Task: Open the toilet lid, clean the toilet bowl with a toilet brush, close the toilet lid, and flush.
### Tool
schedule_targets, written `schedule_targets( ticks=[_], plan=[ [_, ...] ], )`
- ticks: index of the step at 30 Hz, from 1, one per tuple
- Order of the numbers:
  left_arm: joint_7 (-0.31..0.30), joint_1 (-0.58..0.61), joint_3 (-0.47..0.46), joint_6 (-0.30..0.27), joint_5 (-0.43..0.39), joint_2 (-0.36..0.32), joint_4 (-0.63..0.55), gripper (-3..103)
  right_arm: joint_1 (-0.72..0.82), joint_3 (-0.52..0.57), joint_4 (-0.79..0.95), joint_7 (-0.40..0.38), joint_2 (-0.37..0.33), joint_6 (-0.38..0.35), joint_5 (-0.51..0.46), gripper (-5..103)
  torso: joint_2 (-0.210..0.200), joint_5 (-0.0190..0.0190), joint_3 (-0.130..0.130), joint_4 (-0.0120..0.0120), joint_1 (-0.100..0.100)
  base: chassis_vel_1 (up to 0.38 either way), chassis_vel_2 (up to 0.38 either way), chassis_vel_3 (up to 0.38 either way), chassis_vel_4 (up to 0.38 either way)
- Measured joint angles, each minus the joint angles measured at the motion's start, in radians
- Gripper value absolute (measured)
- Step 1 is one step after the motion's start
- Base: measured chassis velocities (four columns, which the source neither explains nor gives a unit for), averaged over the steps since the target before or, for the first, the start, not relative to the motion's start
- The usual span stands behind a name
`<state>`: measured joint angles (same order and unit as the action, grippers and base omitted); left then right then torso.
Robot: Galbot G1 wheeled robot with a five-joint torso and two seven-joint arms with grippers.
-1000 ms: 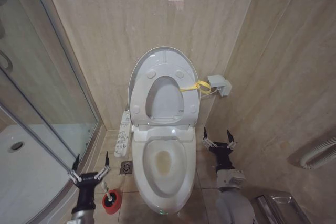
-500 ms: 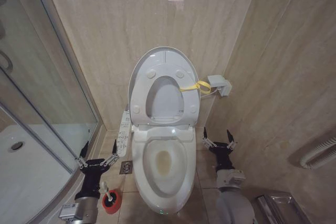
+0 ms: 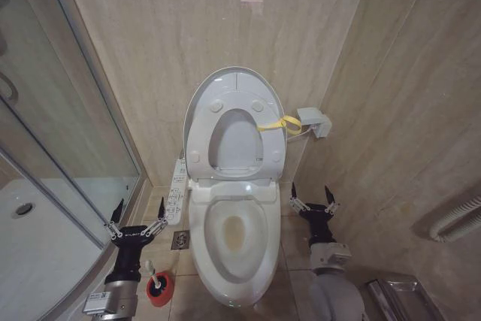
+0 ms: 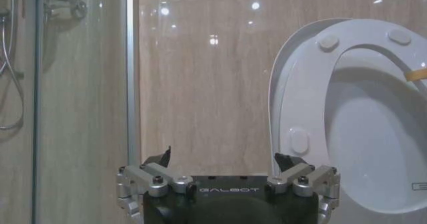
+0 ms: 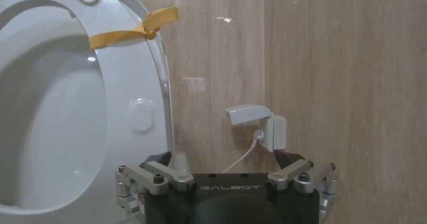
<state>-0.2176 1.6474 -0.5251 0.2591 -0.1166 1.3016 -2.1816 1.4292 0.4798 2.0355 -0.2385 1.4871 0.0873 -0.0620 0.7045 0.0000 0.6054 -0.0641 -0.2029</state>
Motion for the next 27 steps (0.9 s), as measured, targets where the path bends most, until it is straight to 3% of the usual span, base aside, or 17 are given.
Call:
schedule_targets(
  ticks=[5, 27],
  plan=[
    [0.007, -0.003, -0.005, 0.026, 0.009, 0.000, 0.023, 100, 0.000, 0.000, 0.000, 0.000, 0.000, 0.000, 0.000, 100, 0.000, 0.0000, 0.000, 0.0000, 0.000, 0.000, 0.000, 0.000, 0.000],
    [0.006, -0.003, -0.006, 0.027, 0.008, 0.001, 0.025, 100, 0.000, 0.000, 0.000, 0.000, 0.000, 0.000, 0.000, 100, 0.000, 0.0000, 0.000, 0.0000, 0.000, 0.000, 0.000, 0.000, 0.000]
  ],
)
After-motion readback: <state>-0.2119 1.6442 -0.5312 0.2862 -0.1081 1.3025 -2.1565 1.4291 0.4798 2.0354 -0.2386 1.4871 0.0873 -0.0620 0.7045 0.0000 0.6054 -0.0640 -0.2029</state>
